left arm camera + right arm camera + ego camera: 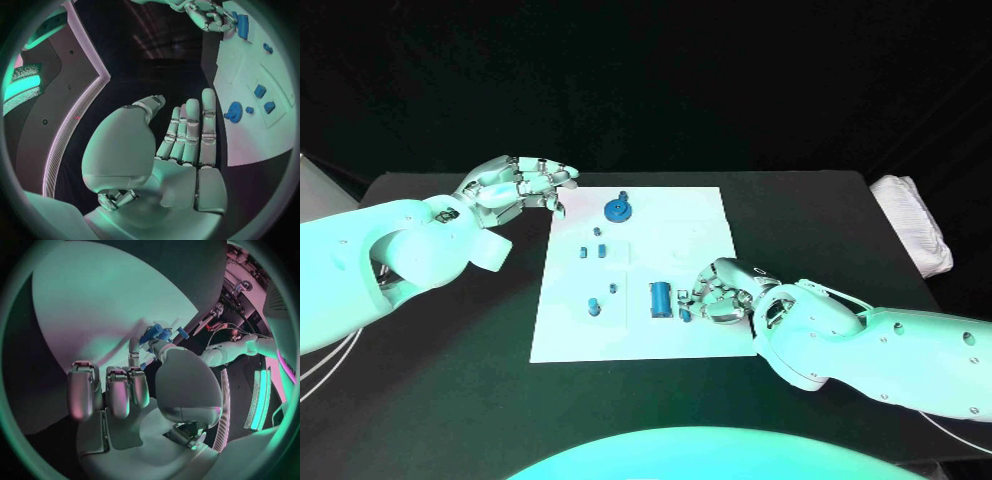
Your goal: Assemble the parts on the task board
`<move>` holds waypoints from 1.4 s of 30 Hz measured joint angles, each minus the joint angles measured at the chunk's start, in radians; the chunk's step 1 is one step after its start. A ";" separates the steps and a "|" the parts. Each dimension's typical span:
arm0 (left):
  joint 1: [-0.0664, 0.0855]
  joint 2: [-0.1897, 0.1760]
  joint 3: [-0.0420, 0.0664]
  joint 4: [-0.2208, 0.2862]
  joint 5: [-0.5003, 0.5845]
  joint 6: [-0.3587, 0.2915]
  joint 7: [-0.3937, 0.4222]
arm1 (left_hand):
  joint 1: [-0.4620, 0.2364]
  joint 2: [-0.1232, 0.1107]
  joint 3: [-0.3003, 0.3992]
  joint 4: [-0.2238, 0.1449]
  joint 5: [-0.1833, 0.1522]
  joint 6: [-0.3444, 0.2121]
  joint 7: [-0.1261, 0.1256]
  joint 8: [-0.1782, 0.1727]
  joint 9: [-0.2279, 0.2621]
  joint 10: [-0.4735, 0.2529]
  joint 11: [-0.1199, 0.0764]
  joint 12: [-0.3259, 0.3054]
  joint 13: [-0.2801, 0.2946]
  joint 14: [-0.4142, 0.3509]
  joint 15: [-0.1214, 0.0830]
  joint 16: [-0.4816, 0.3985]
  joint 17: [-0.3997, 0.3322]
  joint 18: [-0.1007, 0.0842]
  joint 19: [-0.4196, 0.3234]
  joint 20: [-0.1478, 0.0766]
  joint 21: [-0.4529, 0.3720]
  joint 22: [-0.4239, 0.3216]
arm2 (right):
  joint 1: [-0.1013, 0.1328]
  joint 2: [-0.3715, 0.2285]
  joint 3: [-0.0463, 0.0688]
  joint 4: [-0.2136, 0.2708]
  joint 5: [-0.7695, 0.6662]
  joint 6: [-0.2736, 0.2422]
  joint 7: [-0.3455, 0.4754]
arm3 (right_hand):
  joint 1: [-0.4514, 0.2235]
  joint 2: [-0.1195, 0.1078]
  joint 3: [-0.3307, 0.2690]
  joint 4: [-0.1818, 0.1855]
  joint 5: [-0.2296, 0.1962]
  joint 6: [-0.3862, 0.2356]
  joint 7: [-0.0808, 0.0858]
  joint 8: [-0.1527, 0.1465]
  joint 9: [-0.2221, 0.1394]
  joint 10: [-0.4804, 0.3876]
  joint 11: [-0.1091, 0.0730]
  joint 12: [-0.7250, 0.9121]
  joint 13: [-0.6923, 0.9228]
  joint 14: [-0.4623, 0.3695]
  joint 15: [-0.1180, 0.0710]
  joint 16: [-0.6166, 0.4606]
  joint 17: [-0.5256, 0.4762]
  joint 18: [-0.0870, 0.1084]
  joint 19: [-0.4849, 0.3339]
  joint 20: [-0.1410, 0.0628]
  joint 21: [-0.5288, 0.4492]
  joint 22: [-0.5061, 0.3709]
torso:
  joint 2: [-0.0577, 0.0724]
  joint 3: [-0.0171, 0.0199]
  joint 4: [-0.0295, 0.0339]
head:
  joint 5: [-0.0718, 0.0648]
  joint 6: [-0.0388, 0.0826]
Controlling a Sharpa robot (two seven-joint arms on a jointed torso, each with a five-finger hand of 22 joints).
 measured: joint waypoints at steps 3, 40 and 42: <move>0.000 0.000 0.000 0.000 0.000 0.000 -0.001 | 0.000 0.000 0.000 0.000 0.000 0.000 0.000 0.000 0.000 0.000 0.000 0.000 0.000 0.000 0.000 0.000 0.000 0.000 0.000 0.000 0.000 0.000 | 0.000 0.001 0.001 -0.005 -0.004 -0.003 0.001 | 0.015 0.001 0.008 -0.009 0.000 0.000 0.000 0.000 0.001 0.000 0.000 0.000 0.000 0.000 0.000 0.000 0.000 0.000 0.000 0.000 0.000 0.000 | 0.000 -0.0001 0.0005 | 0.000 -0.001; 0.000 -0.001 0.000 -0.002 0.000 0.003 -0.005 | 0.000 0.000 0.000 0.000 0.004 0.000 0.000 0.000 0.000 0.000 0.000 0.000 0.000 0.000 0.000 0.000 0.000 0.000 0.000 0.000 0.000 -0.001 | 0.002 -0.071 0.015 0.043 0.012 -0.039 0.112 | 0.080 -0.046 -0.052 -0.056 -0.160 0.000 0.000 0.015 0.006 0.000 0.000 0.004 0.000 0.004 -0.004 0.000 0.000 0.000 0.000 0.000 -0.010 0.000 | -0.001 -0.0004 -0.0015 | 0.004 -0.005; 0.000 -0.001 0.000 -0.002 0.000 0.003 -0.005 | 0.000 0.000 0.000 0.000 0.004 0.000 0.000 0.000 0.000 0.000 0.000 0.000 0.000 0.000 0.000 0.000 0.000 0.000 0.000 0.000 0.000 -0.001 | -0.001 -0.077 0.014 0.050 0.021 -0.020 0.119 | 0.088 -0.046 -0.057 -0.056 -0.160 0.000 0.000 0.015 0.005 0.000 0.000 0.004 0.000 0.004 -0.004 0.000 0.000 0.000 0.000 0.000 -0.010 0.000 | -0.001 -0.0002 -0.0019 | 0.004 -0.005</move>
